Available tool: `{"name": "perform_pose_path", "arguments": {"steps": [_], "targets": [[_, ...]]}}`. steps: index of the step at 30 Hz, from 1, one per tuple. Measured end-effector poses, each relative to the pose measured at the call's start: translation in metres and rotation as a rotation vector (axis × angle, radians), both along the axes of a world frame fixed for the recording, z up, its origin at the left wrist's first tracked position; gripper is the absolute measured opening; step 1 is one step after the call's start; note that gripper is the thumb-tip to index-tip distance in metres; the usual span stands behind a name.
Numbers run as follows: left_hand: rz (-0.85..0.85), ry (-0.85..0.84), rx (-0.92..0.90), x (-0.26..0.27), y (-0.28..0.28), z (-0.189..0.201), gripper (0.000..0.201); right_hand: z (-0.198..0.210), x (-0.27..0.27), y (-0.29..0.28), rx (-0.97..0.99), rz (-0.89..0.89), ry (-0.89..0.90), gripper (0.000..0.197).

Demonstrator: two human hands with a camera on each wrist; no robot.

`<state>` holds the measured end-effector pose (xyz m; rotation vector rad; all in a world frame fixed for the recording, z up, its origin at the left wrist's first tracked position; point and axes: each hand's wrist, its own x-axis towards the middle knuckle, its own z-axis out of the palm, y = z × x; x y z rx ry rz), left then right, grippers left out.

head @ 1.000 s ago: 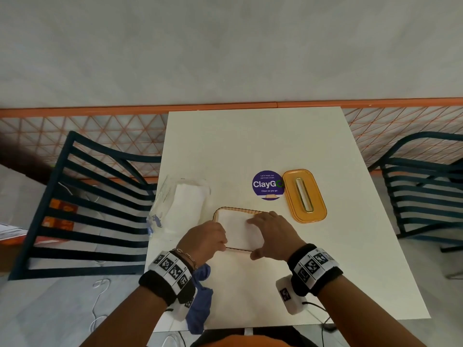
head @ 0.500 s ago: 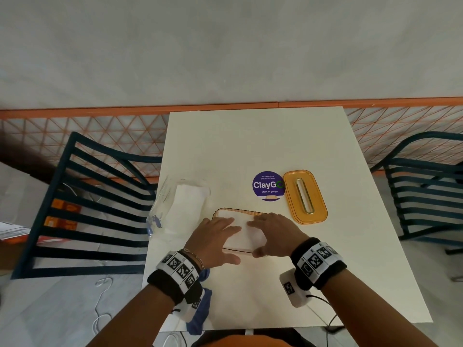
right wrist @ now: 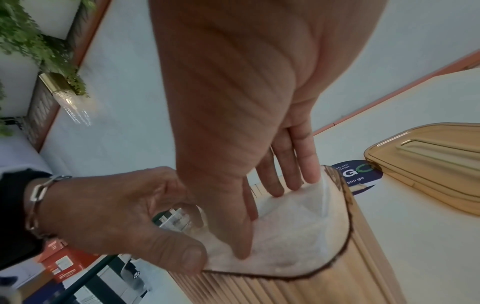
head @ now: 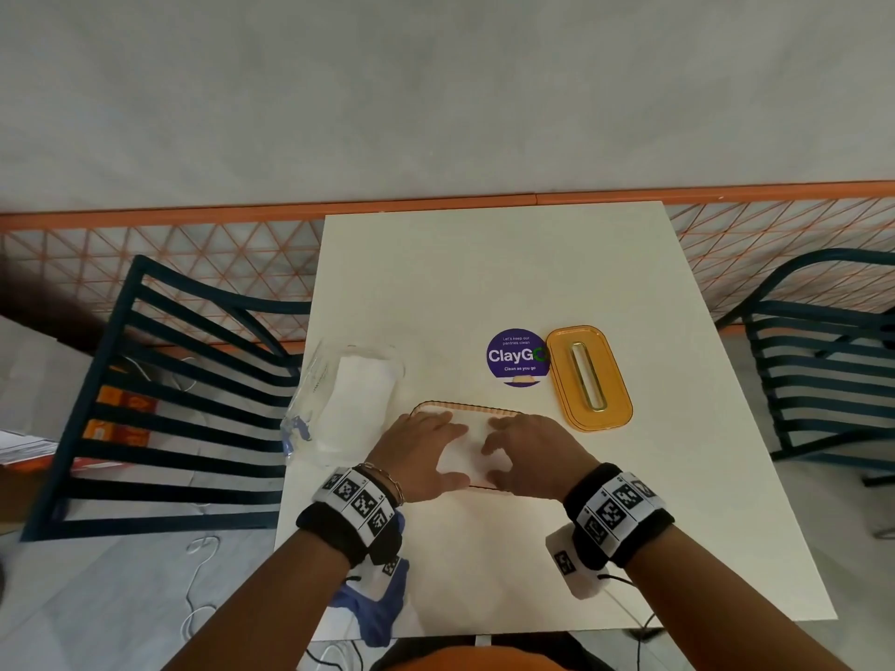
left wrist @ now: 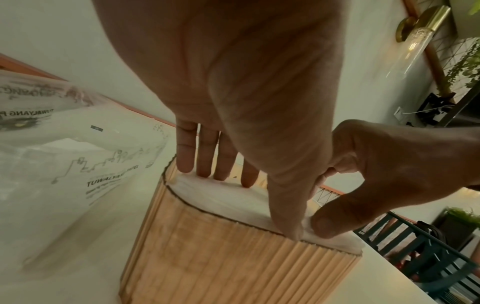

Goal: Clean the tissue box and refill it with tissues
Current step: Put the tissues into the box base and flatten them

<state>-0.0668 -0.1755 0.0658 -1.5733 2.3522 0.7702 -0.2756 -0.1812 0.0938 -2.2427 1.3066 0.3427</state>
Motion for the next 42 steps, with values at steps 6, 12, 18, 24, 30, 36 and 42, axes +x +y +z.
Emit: {"name": "perform_pose_path", "arguments": {"steps": [6,12,18,24,30,36,42], "targets": [[0.043,0.038,0.035,0.001,0.002,-0.002,0.075,-0.003,-0.006,0.008,-0.042,-0.016,-0.084,0.020],[0.123,0.180,0.068,0.011,0.004,-0.002,0.040,-0.008,-0.014,0.010,-0.010,-0.155,-0.158,0.017],[0.114,0.165,0.069,0.013,0.008,-0.003,0.036,-0.015,-0.016,0.012,0.061,-0.192,-0.143,0.021],[0.145,0.177,-0.036,0.010,0.013,-0.008,0.034,-0.025,-0.001,0.008,-0.041,-0.273,-0.096,0.056],[0.120,0.034,-0.180,0.001,0.003,-0.008,0.077,-0.029,0.012,0.010,-0.091,-0.230,-0.014,0.086],[0.119,-0.068,-0.215,-0.005,-0.002,-0.010,0.094,-0.036,0.018,0.008,-0.138,-0.203,0.019,0.097],[0.095,-0.134,-0.218,-0.007,-0.012,-0.007,0.095,-0.029,0.018,0.000,-0.125,-0.160,0.031,0.089]]}}
